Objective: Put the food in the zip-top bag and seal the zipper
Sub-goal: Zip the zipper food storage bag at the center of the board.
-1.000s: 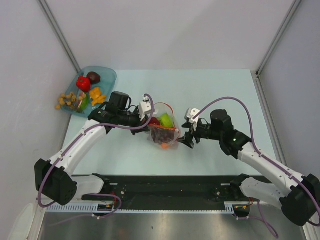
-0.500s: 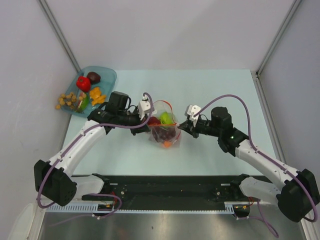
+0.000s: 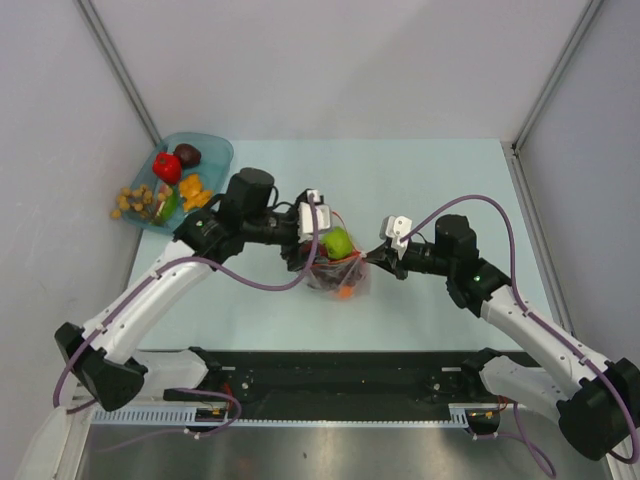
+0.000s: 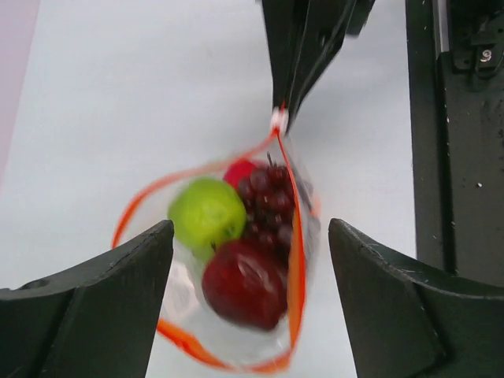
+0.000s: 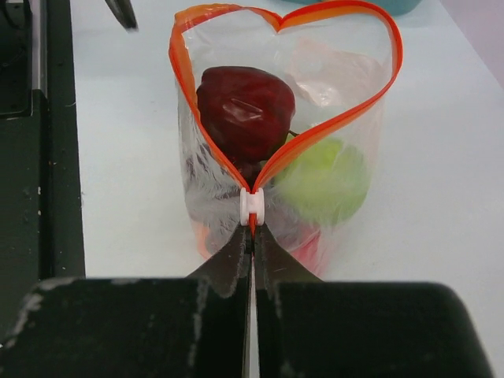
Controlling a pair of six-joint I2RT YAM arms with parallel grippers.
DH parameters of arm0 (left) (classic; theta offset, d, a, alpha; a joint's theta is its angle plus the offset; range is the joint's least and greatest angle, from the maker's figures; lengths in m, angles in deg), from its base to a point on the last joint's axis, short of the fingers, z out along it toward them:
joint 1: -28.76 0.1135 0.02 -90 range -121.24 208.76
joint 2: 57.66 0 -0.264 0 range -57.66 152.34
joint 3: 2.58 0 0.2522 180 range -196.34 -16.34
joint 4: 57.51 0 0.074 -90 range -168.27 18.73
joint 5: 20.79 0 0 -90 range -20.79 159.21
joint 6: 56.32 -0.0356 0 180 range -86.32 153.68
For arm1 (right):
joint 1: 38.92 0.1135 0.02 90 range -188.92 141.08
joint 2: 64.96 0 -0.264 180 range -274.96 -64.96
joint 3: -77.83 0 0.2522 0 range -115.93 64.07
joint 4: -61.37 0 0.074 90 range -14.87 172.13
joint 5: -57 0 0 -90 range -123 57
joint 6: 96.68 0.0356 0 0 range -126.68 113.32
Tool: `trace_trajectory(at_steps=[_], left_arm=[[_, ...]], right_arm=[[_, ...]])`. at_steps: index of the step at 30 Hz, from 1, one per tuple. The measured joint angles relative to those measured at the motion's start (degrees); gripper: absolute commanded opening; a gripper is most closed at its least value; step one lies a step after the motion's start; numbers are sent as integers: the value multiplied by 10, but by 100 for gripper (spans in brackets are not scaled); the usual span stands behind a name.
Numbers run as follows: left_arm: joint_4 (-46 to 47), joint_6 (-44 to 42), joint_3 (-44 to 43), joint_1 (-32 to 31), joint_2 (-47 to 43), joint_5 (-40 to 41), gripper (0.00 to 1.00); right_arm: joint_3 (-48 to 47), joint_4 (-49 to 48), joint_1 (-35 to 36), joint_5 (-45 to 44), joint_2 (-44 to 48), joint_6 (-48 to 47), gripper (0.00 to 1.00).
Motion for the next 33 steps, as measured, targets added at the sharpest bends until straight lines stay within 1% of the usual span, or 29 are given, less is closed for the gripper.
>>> trace_trajectory(at_steps=[1, 5, 10, 11, 15, 19, 24, 29, 33], left_arm=[[9, -9, -10, -15, 11, 0, 81], [40, -40, -30, -53, 73, 4, 64], [51, -77, -34, -75, 141, -1, 56], [51, -83, -34, -77, 147, -4, 52], [56, -98, -34, -85, 152, -13, 51], [55, -108, -45, -92, 158, -22, 52], [47, -108, -66, -92, 162, -25, 47], [22, -110, -92, -85, 162, -36, 48], [12, -115, -94, -85, 163, -43, 50]], right_arm=[[0, 3, 0, 2, 0, 0, 0], [0, 10, 0, 3, 4, 0, 0], [0, 27, 0, 1, 12, -2, 0], [0, 31, 0, 1, 14, -2, 0], [1, 39, 0, -1, 17, -2, 0], [1, 42, 0, -2, 18, -2, 0], [1, 43, -7, -2, 18, -2, 0], [1, 42, -16, -1, 18, -4, 0], [1, 41, -20, 3, 17, -5, 0]])
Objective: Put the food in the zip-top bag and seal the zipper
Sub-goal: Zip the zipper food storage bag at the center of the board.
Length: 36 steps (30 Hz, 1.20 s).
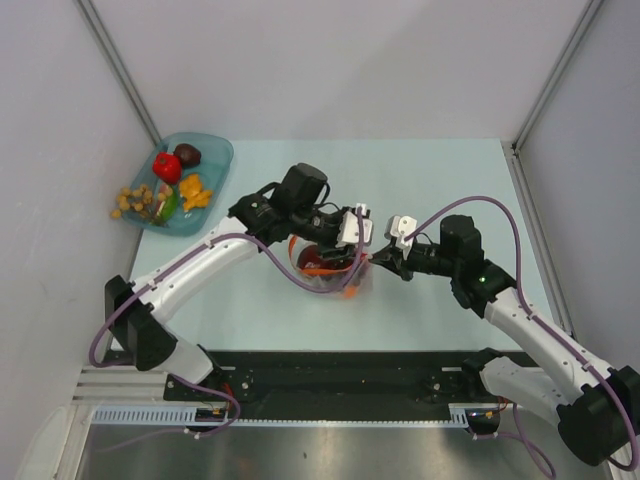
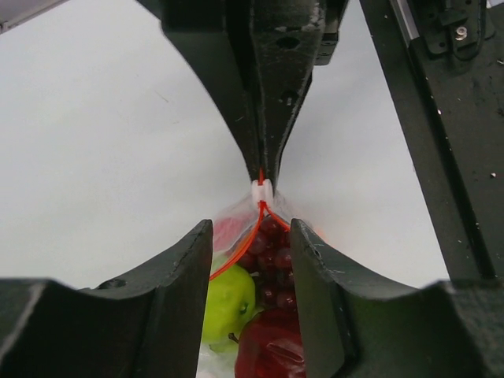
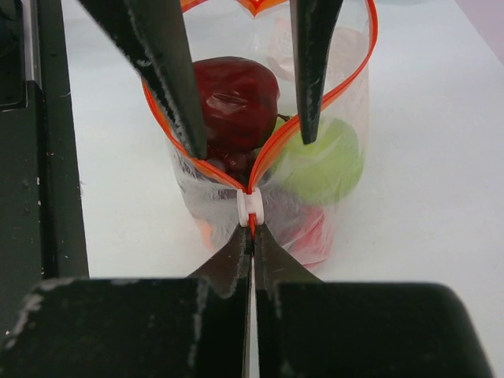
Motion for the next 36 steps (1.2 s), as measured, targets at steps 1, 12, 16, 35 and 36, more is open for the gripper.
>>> trace_trajectory(at_steps=[1, 12, 16, 35, 36], left_arm=[[-4, -2, -2, -2, 2, -1, 50], [-17, -2, -36, -17, 72, -4, 27], [-24, -1, -36, -13, 77, -4, 4], [-67, -26, 2, 59, 38, -10, 8], [-72, -29, 2, 65, 37, -7, 9]], right_arm=[[0, 0, 0, 0, -1, 0, 0], [0, -4, -2, 4, -2, 0, 0], [1, -3, -5, 2, -1, 0, 0], [1, -8, -28, 15, 2, 0, 0], [1, -6, -33, 16, 4, 0, 0]])
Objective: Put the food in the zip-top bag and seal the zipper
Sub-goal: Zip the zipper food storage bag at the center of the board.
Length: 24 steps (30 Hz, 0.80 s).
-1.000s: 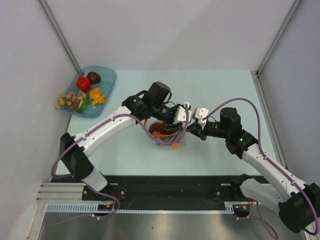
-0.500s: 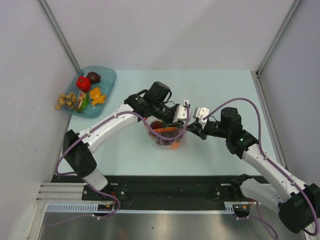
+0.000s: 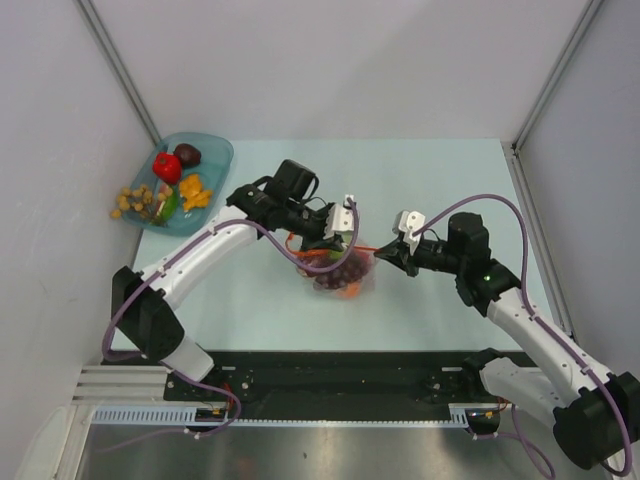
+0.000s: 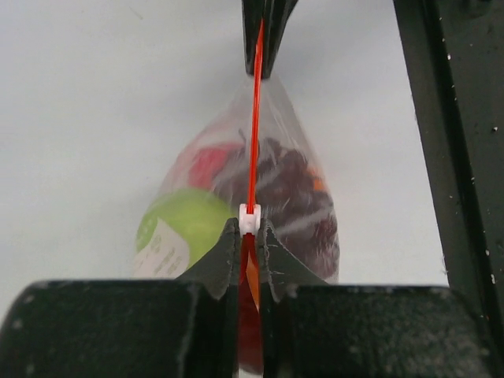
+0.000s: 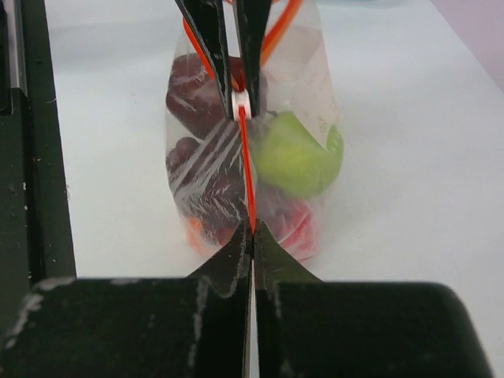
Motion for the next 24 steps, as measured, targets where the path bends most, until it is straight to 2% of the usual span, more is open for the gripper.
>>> trace_trajectory(at_steps=[19, 24], left_arm=[[-64, -61, 21, 70, -48, 22, 9], [-91, -74, 46, 102, -72, 66, 9]], right_arm=[[0, 46, -89, 35, 22, -15, 0], [0, 63, -120, 17, 34, -24, 0]])
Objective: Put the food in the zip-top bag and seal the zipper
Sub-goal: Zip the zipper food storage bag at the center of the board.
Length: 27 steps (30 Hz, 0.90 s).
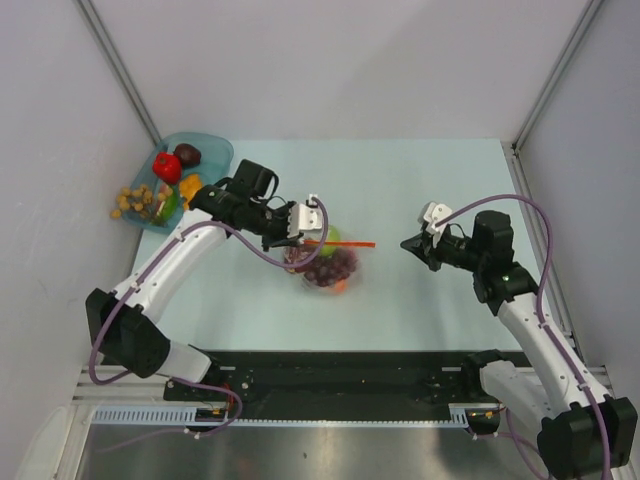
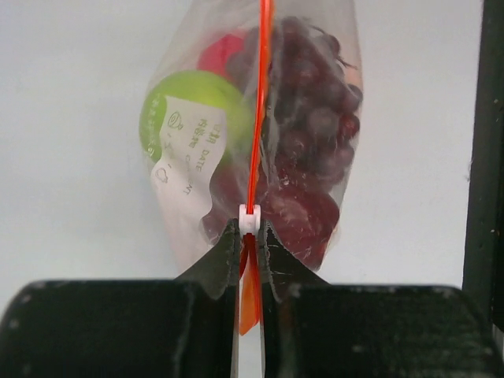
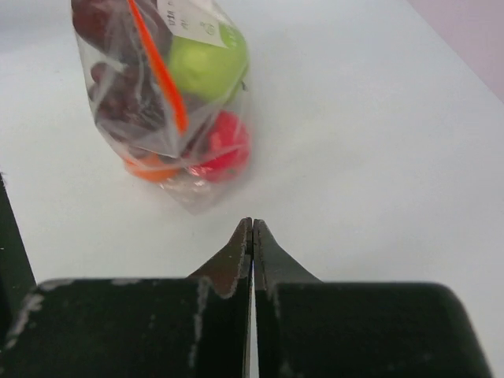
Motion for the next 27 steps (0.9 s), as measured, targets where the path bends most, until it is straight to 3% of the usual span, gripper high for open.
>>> trace_trajectory(at_steps=[4, 5, 7, 8, 11, 16, 23, 24, 27], left_arm=[[-11, -8, 15, 21, -12, 23, 7], [-11, -10, 19, 24, -14, 25, 6], [-12, -10, 21, 26, -16, 26, 5], [-11, -10, 21, 26, -17, 24, 4], [-11, -4, 20, 21, -17, 19, 4], [0, 25, 9, -14, -17, 11, 4], [39, 70, 10, -64, -17, -8, 2], [44, 73, 11, -67, -17, -12, 2], [60, 82, 19, -73, -19, -22, 2]], right_arm=[[0, 12, -7, -10, 2, -7, 0], [0, 14, -7, -10, 2, -8, 11], [0, 14, -7, -10, 4, -6, 46], [0, 13, -4, -9, 5, 0, 76], [0, -2, 35, -21, 10, 11, 93], [-1, -57, 148, -46, -8, 30, 99], [-11, -141, 212, -68, -118, 30, 92], [-11, -147, 215, -70, -131, 27, 90], [-12, -163, 223, -77, -164, 18, 70]])
